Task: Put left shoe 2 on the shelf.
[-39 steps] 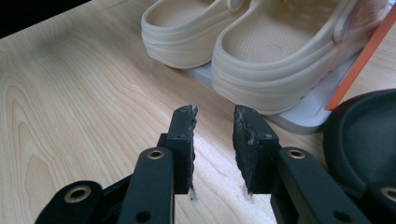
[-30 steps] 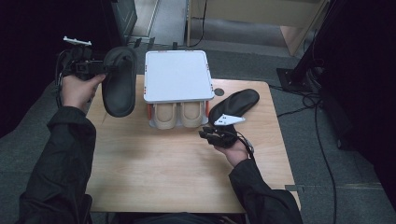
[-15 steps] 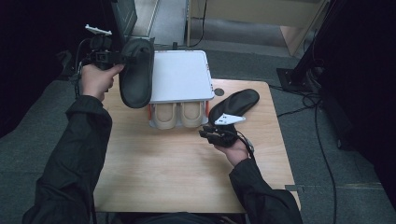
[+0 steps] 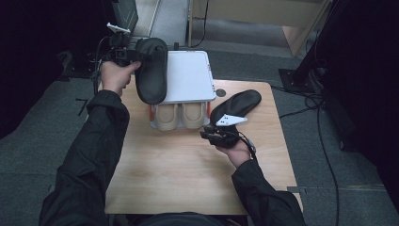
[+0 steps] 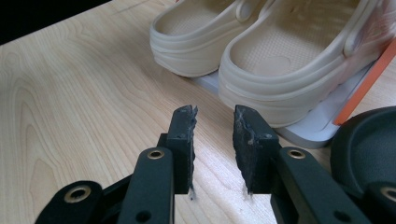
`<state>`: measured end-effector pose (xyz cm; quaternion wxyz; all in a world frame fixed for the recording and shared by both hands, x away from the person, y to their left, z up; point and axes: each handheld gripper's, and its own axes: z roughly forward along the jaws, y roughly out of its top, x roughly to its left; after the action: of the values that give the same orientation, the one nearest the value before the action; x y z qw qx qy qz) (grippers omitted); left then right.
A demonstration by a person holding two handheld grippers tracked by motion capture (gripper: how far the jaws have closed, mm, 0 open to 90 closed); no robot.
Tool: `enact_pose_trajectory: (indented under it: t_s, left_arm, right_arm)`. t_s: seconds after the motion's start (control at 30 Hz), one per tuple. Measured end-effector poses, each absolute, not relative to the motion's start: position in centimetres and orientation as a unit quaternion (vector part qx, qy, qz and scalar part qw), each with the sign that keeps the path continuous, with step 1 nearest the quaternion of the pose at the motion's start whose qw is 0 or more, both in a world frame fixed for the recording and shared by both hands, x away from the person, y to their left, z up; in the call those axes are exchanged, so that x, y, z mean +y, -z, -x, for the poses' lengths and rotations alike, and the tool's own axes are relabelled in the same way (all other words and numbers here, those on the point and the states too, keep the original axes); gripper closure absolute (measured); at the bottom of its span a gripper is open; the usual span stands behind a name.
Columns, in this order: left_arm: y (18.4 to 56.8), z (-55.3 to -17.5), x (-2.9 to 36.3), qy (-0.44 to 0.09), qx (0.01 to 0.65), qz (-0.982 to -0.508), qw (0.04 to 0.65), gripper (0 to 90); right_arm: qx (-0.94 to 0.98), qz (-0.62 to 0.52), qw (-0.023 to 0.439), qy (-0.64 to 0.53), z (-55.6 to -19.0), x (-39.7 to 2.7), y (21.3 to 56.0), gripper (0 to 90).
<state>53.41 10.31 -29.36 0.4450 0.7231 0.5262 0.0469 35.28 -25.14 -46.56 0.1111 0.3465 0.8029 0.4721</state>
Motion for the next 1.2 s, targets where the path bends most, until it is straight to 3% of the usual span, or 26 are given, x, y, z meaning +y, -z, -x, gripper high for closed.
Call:
enact_pose_trajectory:
  t_s: [0.8, 1.0, 1.2]
  left_arm:
    - [32.0, -55.0, 6.5, -0.027, 0.518, -0.737, 0.433, 66.7]
    - [31.2, -54.5, 7.2, -0.034, 0.509, -0.734, 0.447, 53.7]
    - [30.0, -52.8, 8.7, -0.055, 0.502, -0.738, 0.447, 51.0]
  right_arm:
    - [0.797, -0.356, 0.124, -0.471, -35.6, -26.3, 46.3, 67.6]
    - [0.791, -0.365, 0.130, -0.473, -36.0, -27.7, 45.9, 65.5]
    - [0.789, -0.371, 0.135, -0.471, -36.4, -29.0, 45.8, 63.8]
